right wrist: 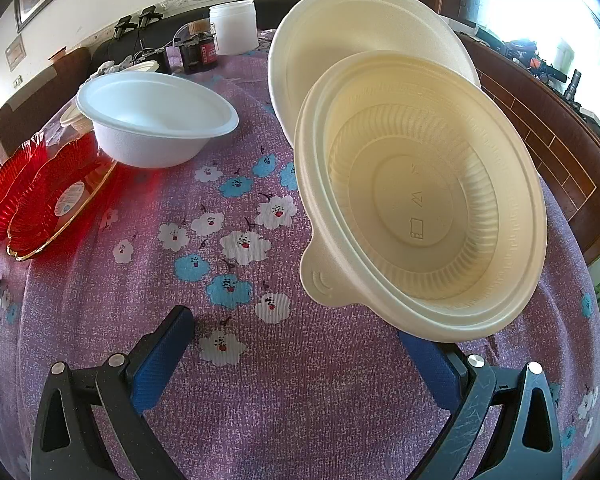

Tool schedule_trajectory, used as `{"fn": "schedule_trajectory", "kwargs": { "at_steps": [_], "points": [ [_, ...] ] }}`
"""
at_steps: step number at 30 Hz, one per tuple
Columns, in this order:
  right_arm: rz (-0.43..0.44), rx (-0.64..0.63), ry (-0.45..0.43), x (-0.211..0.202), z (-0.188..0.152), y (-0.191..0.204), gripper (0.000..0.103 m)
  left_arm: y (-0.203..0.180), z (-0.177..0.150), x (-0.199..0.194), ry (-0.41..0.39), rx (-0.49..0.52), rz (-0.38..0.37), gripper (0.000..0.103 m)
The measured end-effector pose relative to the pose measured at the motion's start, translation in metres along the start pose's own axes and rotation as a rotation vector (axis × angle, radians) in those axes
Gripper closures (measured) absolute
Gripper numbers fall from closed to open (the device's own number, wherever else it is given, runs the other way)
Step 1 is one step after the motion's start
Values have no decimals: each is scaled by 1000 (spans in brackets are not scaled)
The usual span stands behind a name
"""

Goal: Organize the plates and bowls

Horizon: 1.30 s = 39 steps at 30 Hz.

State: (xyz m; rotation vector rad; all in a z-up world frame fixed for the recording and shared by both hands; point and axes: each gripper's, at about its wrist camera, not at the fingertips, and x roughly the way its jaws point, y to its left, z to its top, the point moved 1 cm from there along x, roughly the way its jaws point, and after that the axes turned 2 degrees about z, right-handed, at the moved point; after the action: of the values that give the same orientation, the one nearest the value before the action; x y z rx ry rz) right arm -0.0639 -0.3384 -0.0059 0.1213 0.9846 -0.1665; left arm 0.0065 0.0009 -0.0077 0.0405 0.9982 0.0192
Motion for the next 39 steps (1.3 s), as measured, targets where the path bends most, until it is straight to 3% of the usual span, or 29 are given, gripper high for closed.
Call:
{"fn": "schedule_trajectory", "kwargs": {
  "at_steps": [27,33,39],
  "points": [
    [-6,7,1,0,-1,0,1,1,-2,-3,7,15,-8,0],
    [19,1,69,-12,-3,5,1,6,-10,-41,-152,32,-1,0],
    [28,-101,-14,-57,-6,29,0,29,-14,-76,-313,-12,41,0]
  ]
}}
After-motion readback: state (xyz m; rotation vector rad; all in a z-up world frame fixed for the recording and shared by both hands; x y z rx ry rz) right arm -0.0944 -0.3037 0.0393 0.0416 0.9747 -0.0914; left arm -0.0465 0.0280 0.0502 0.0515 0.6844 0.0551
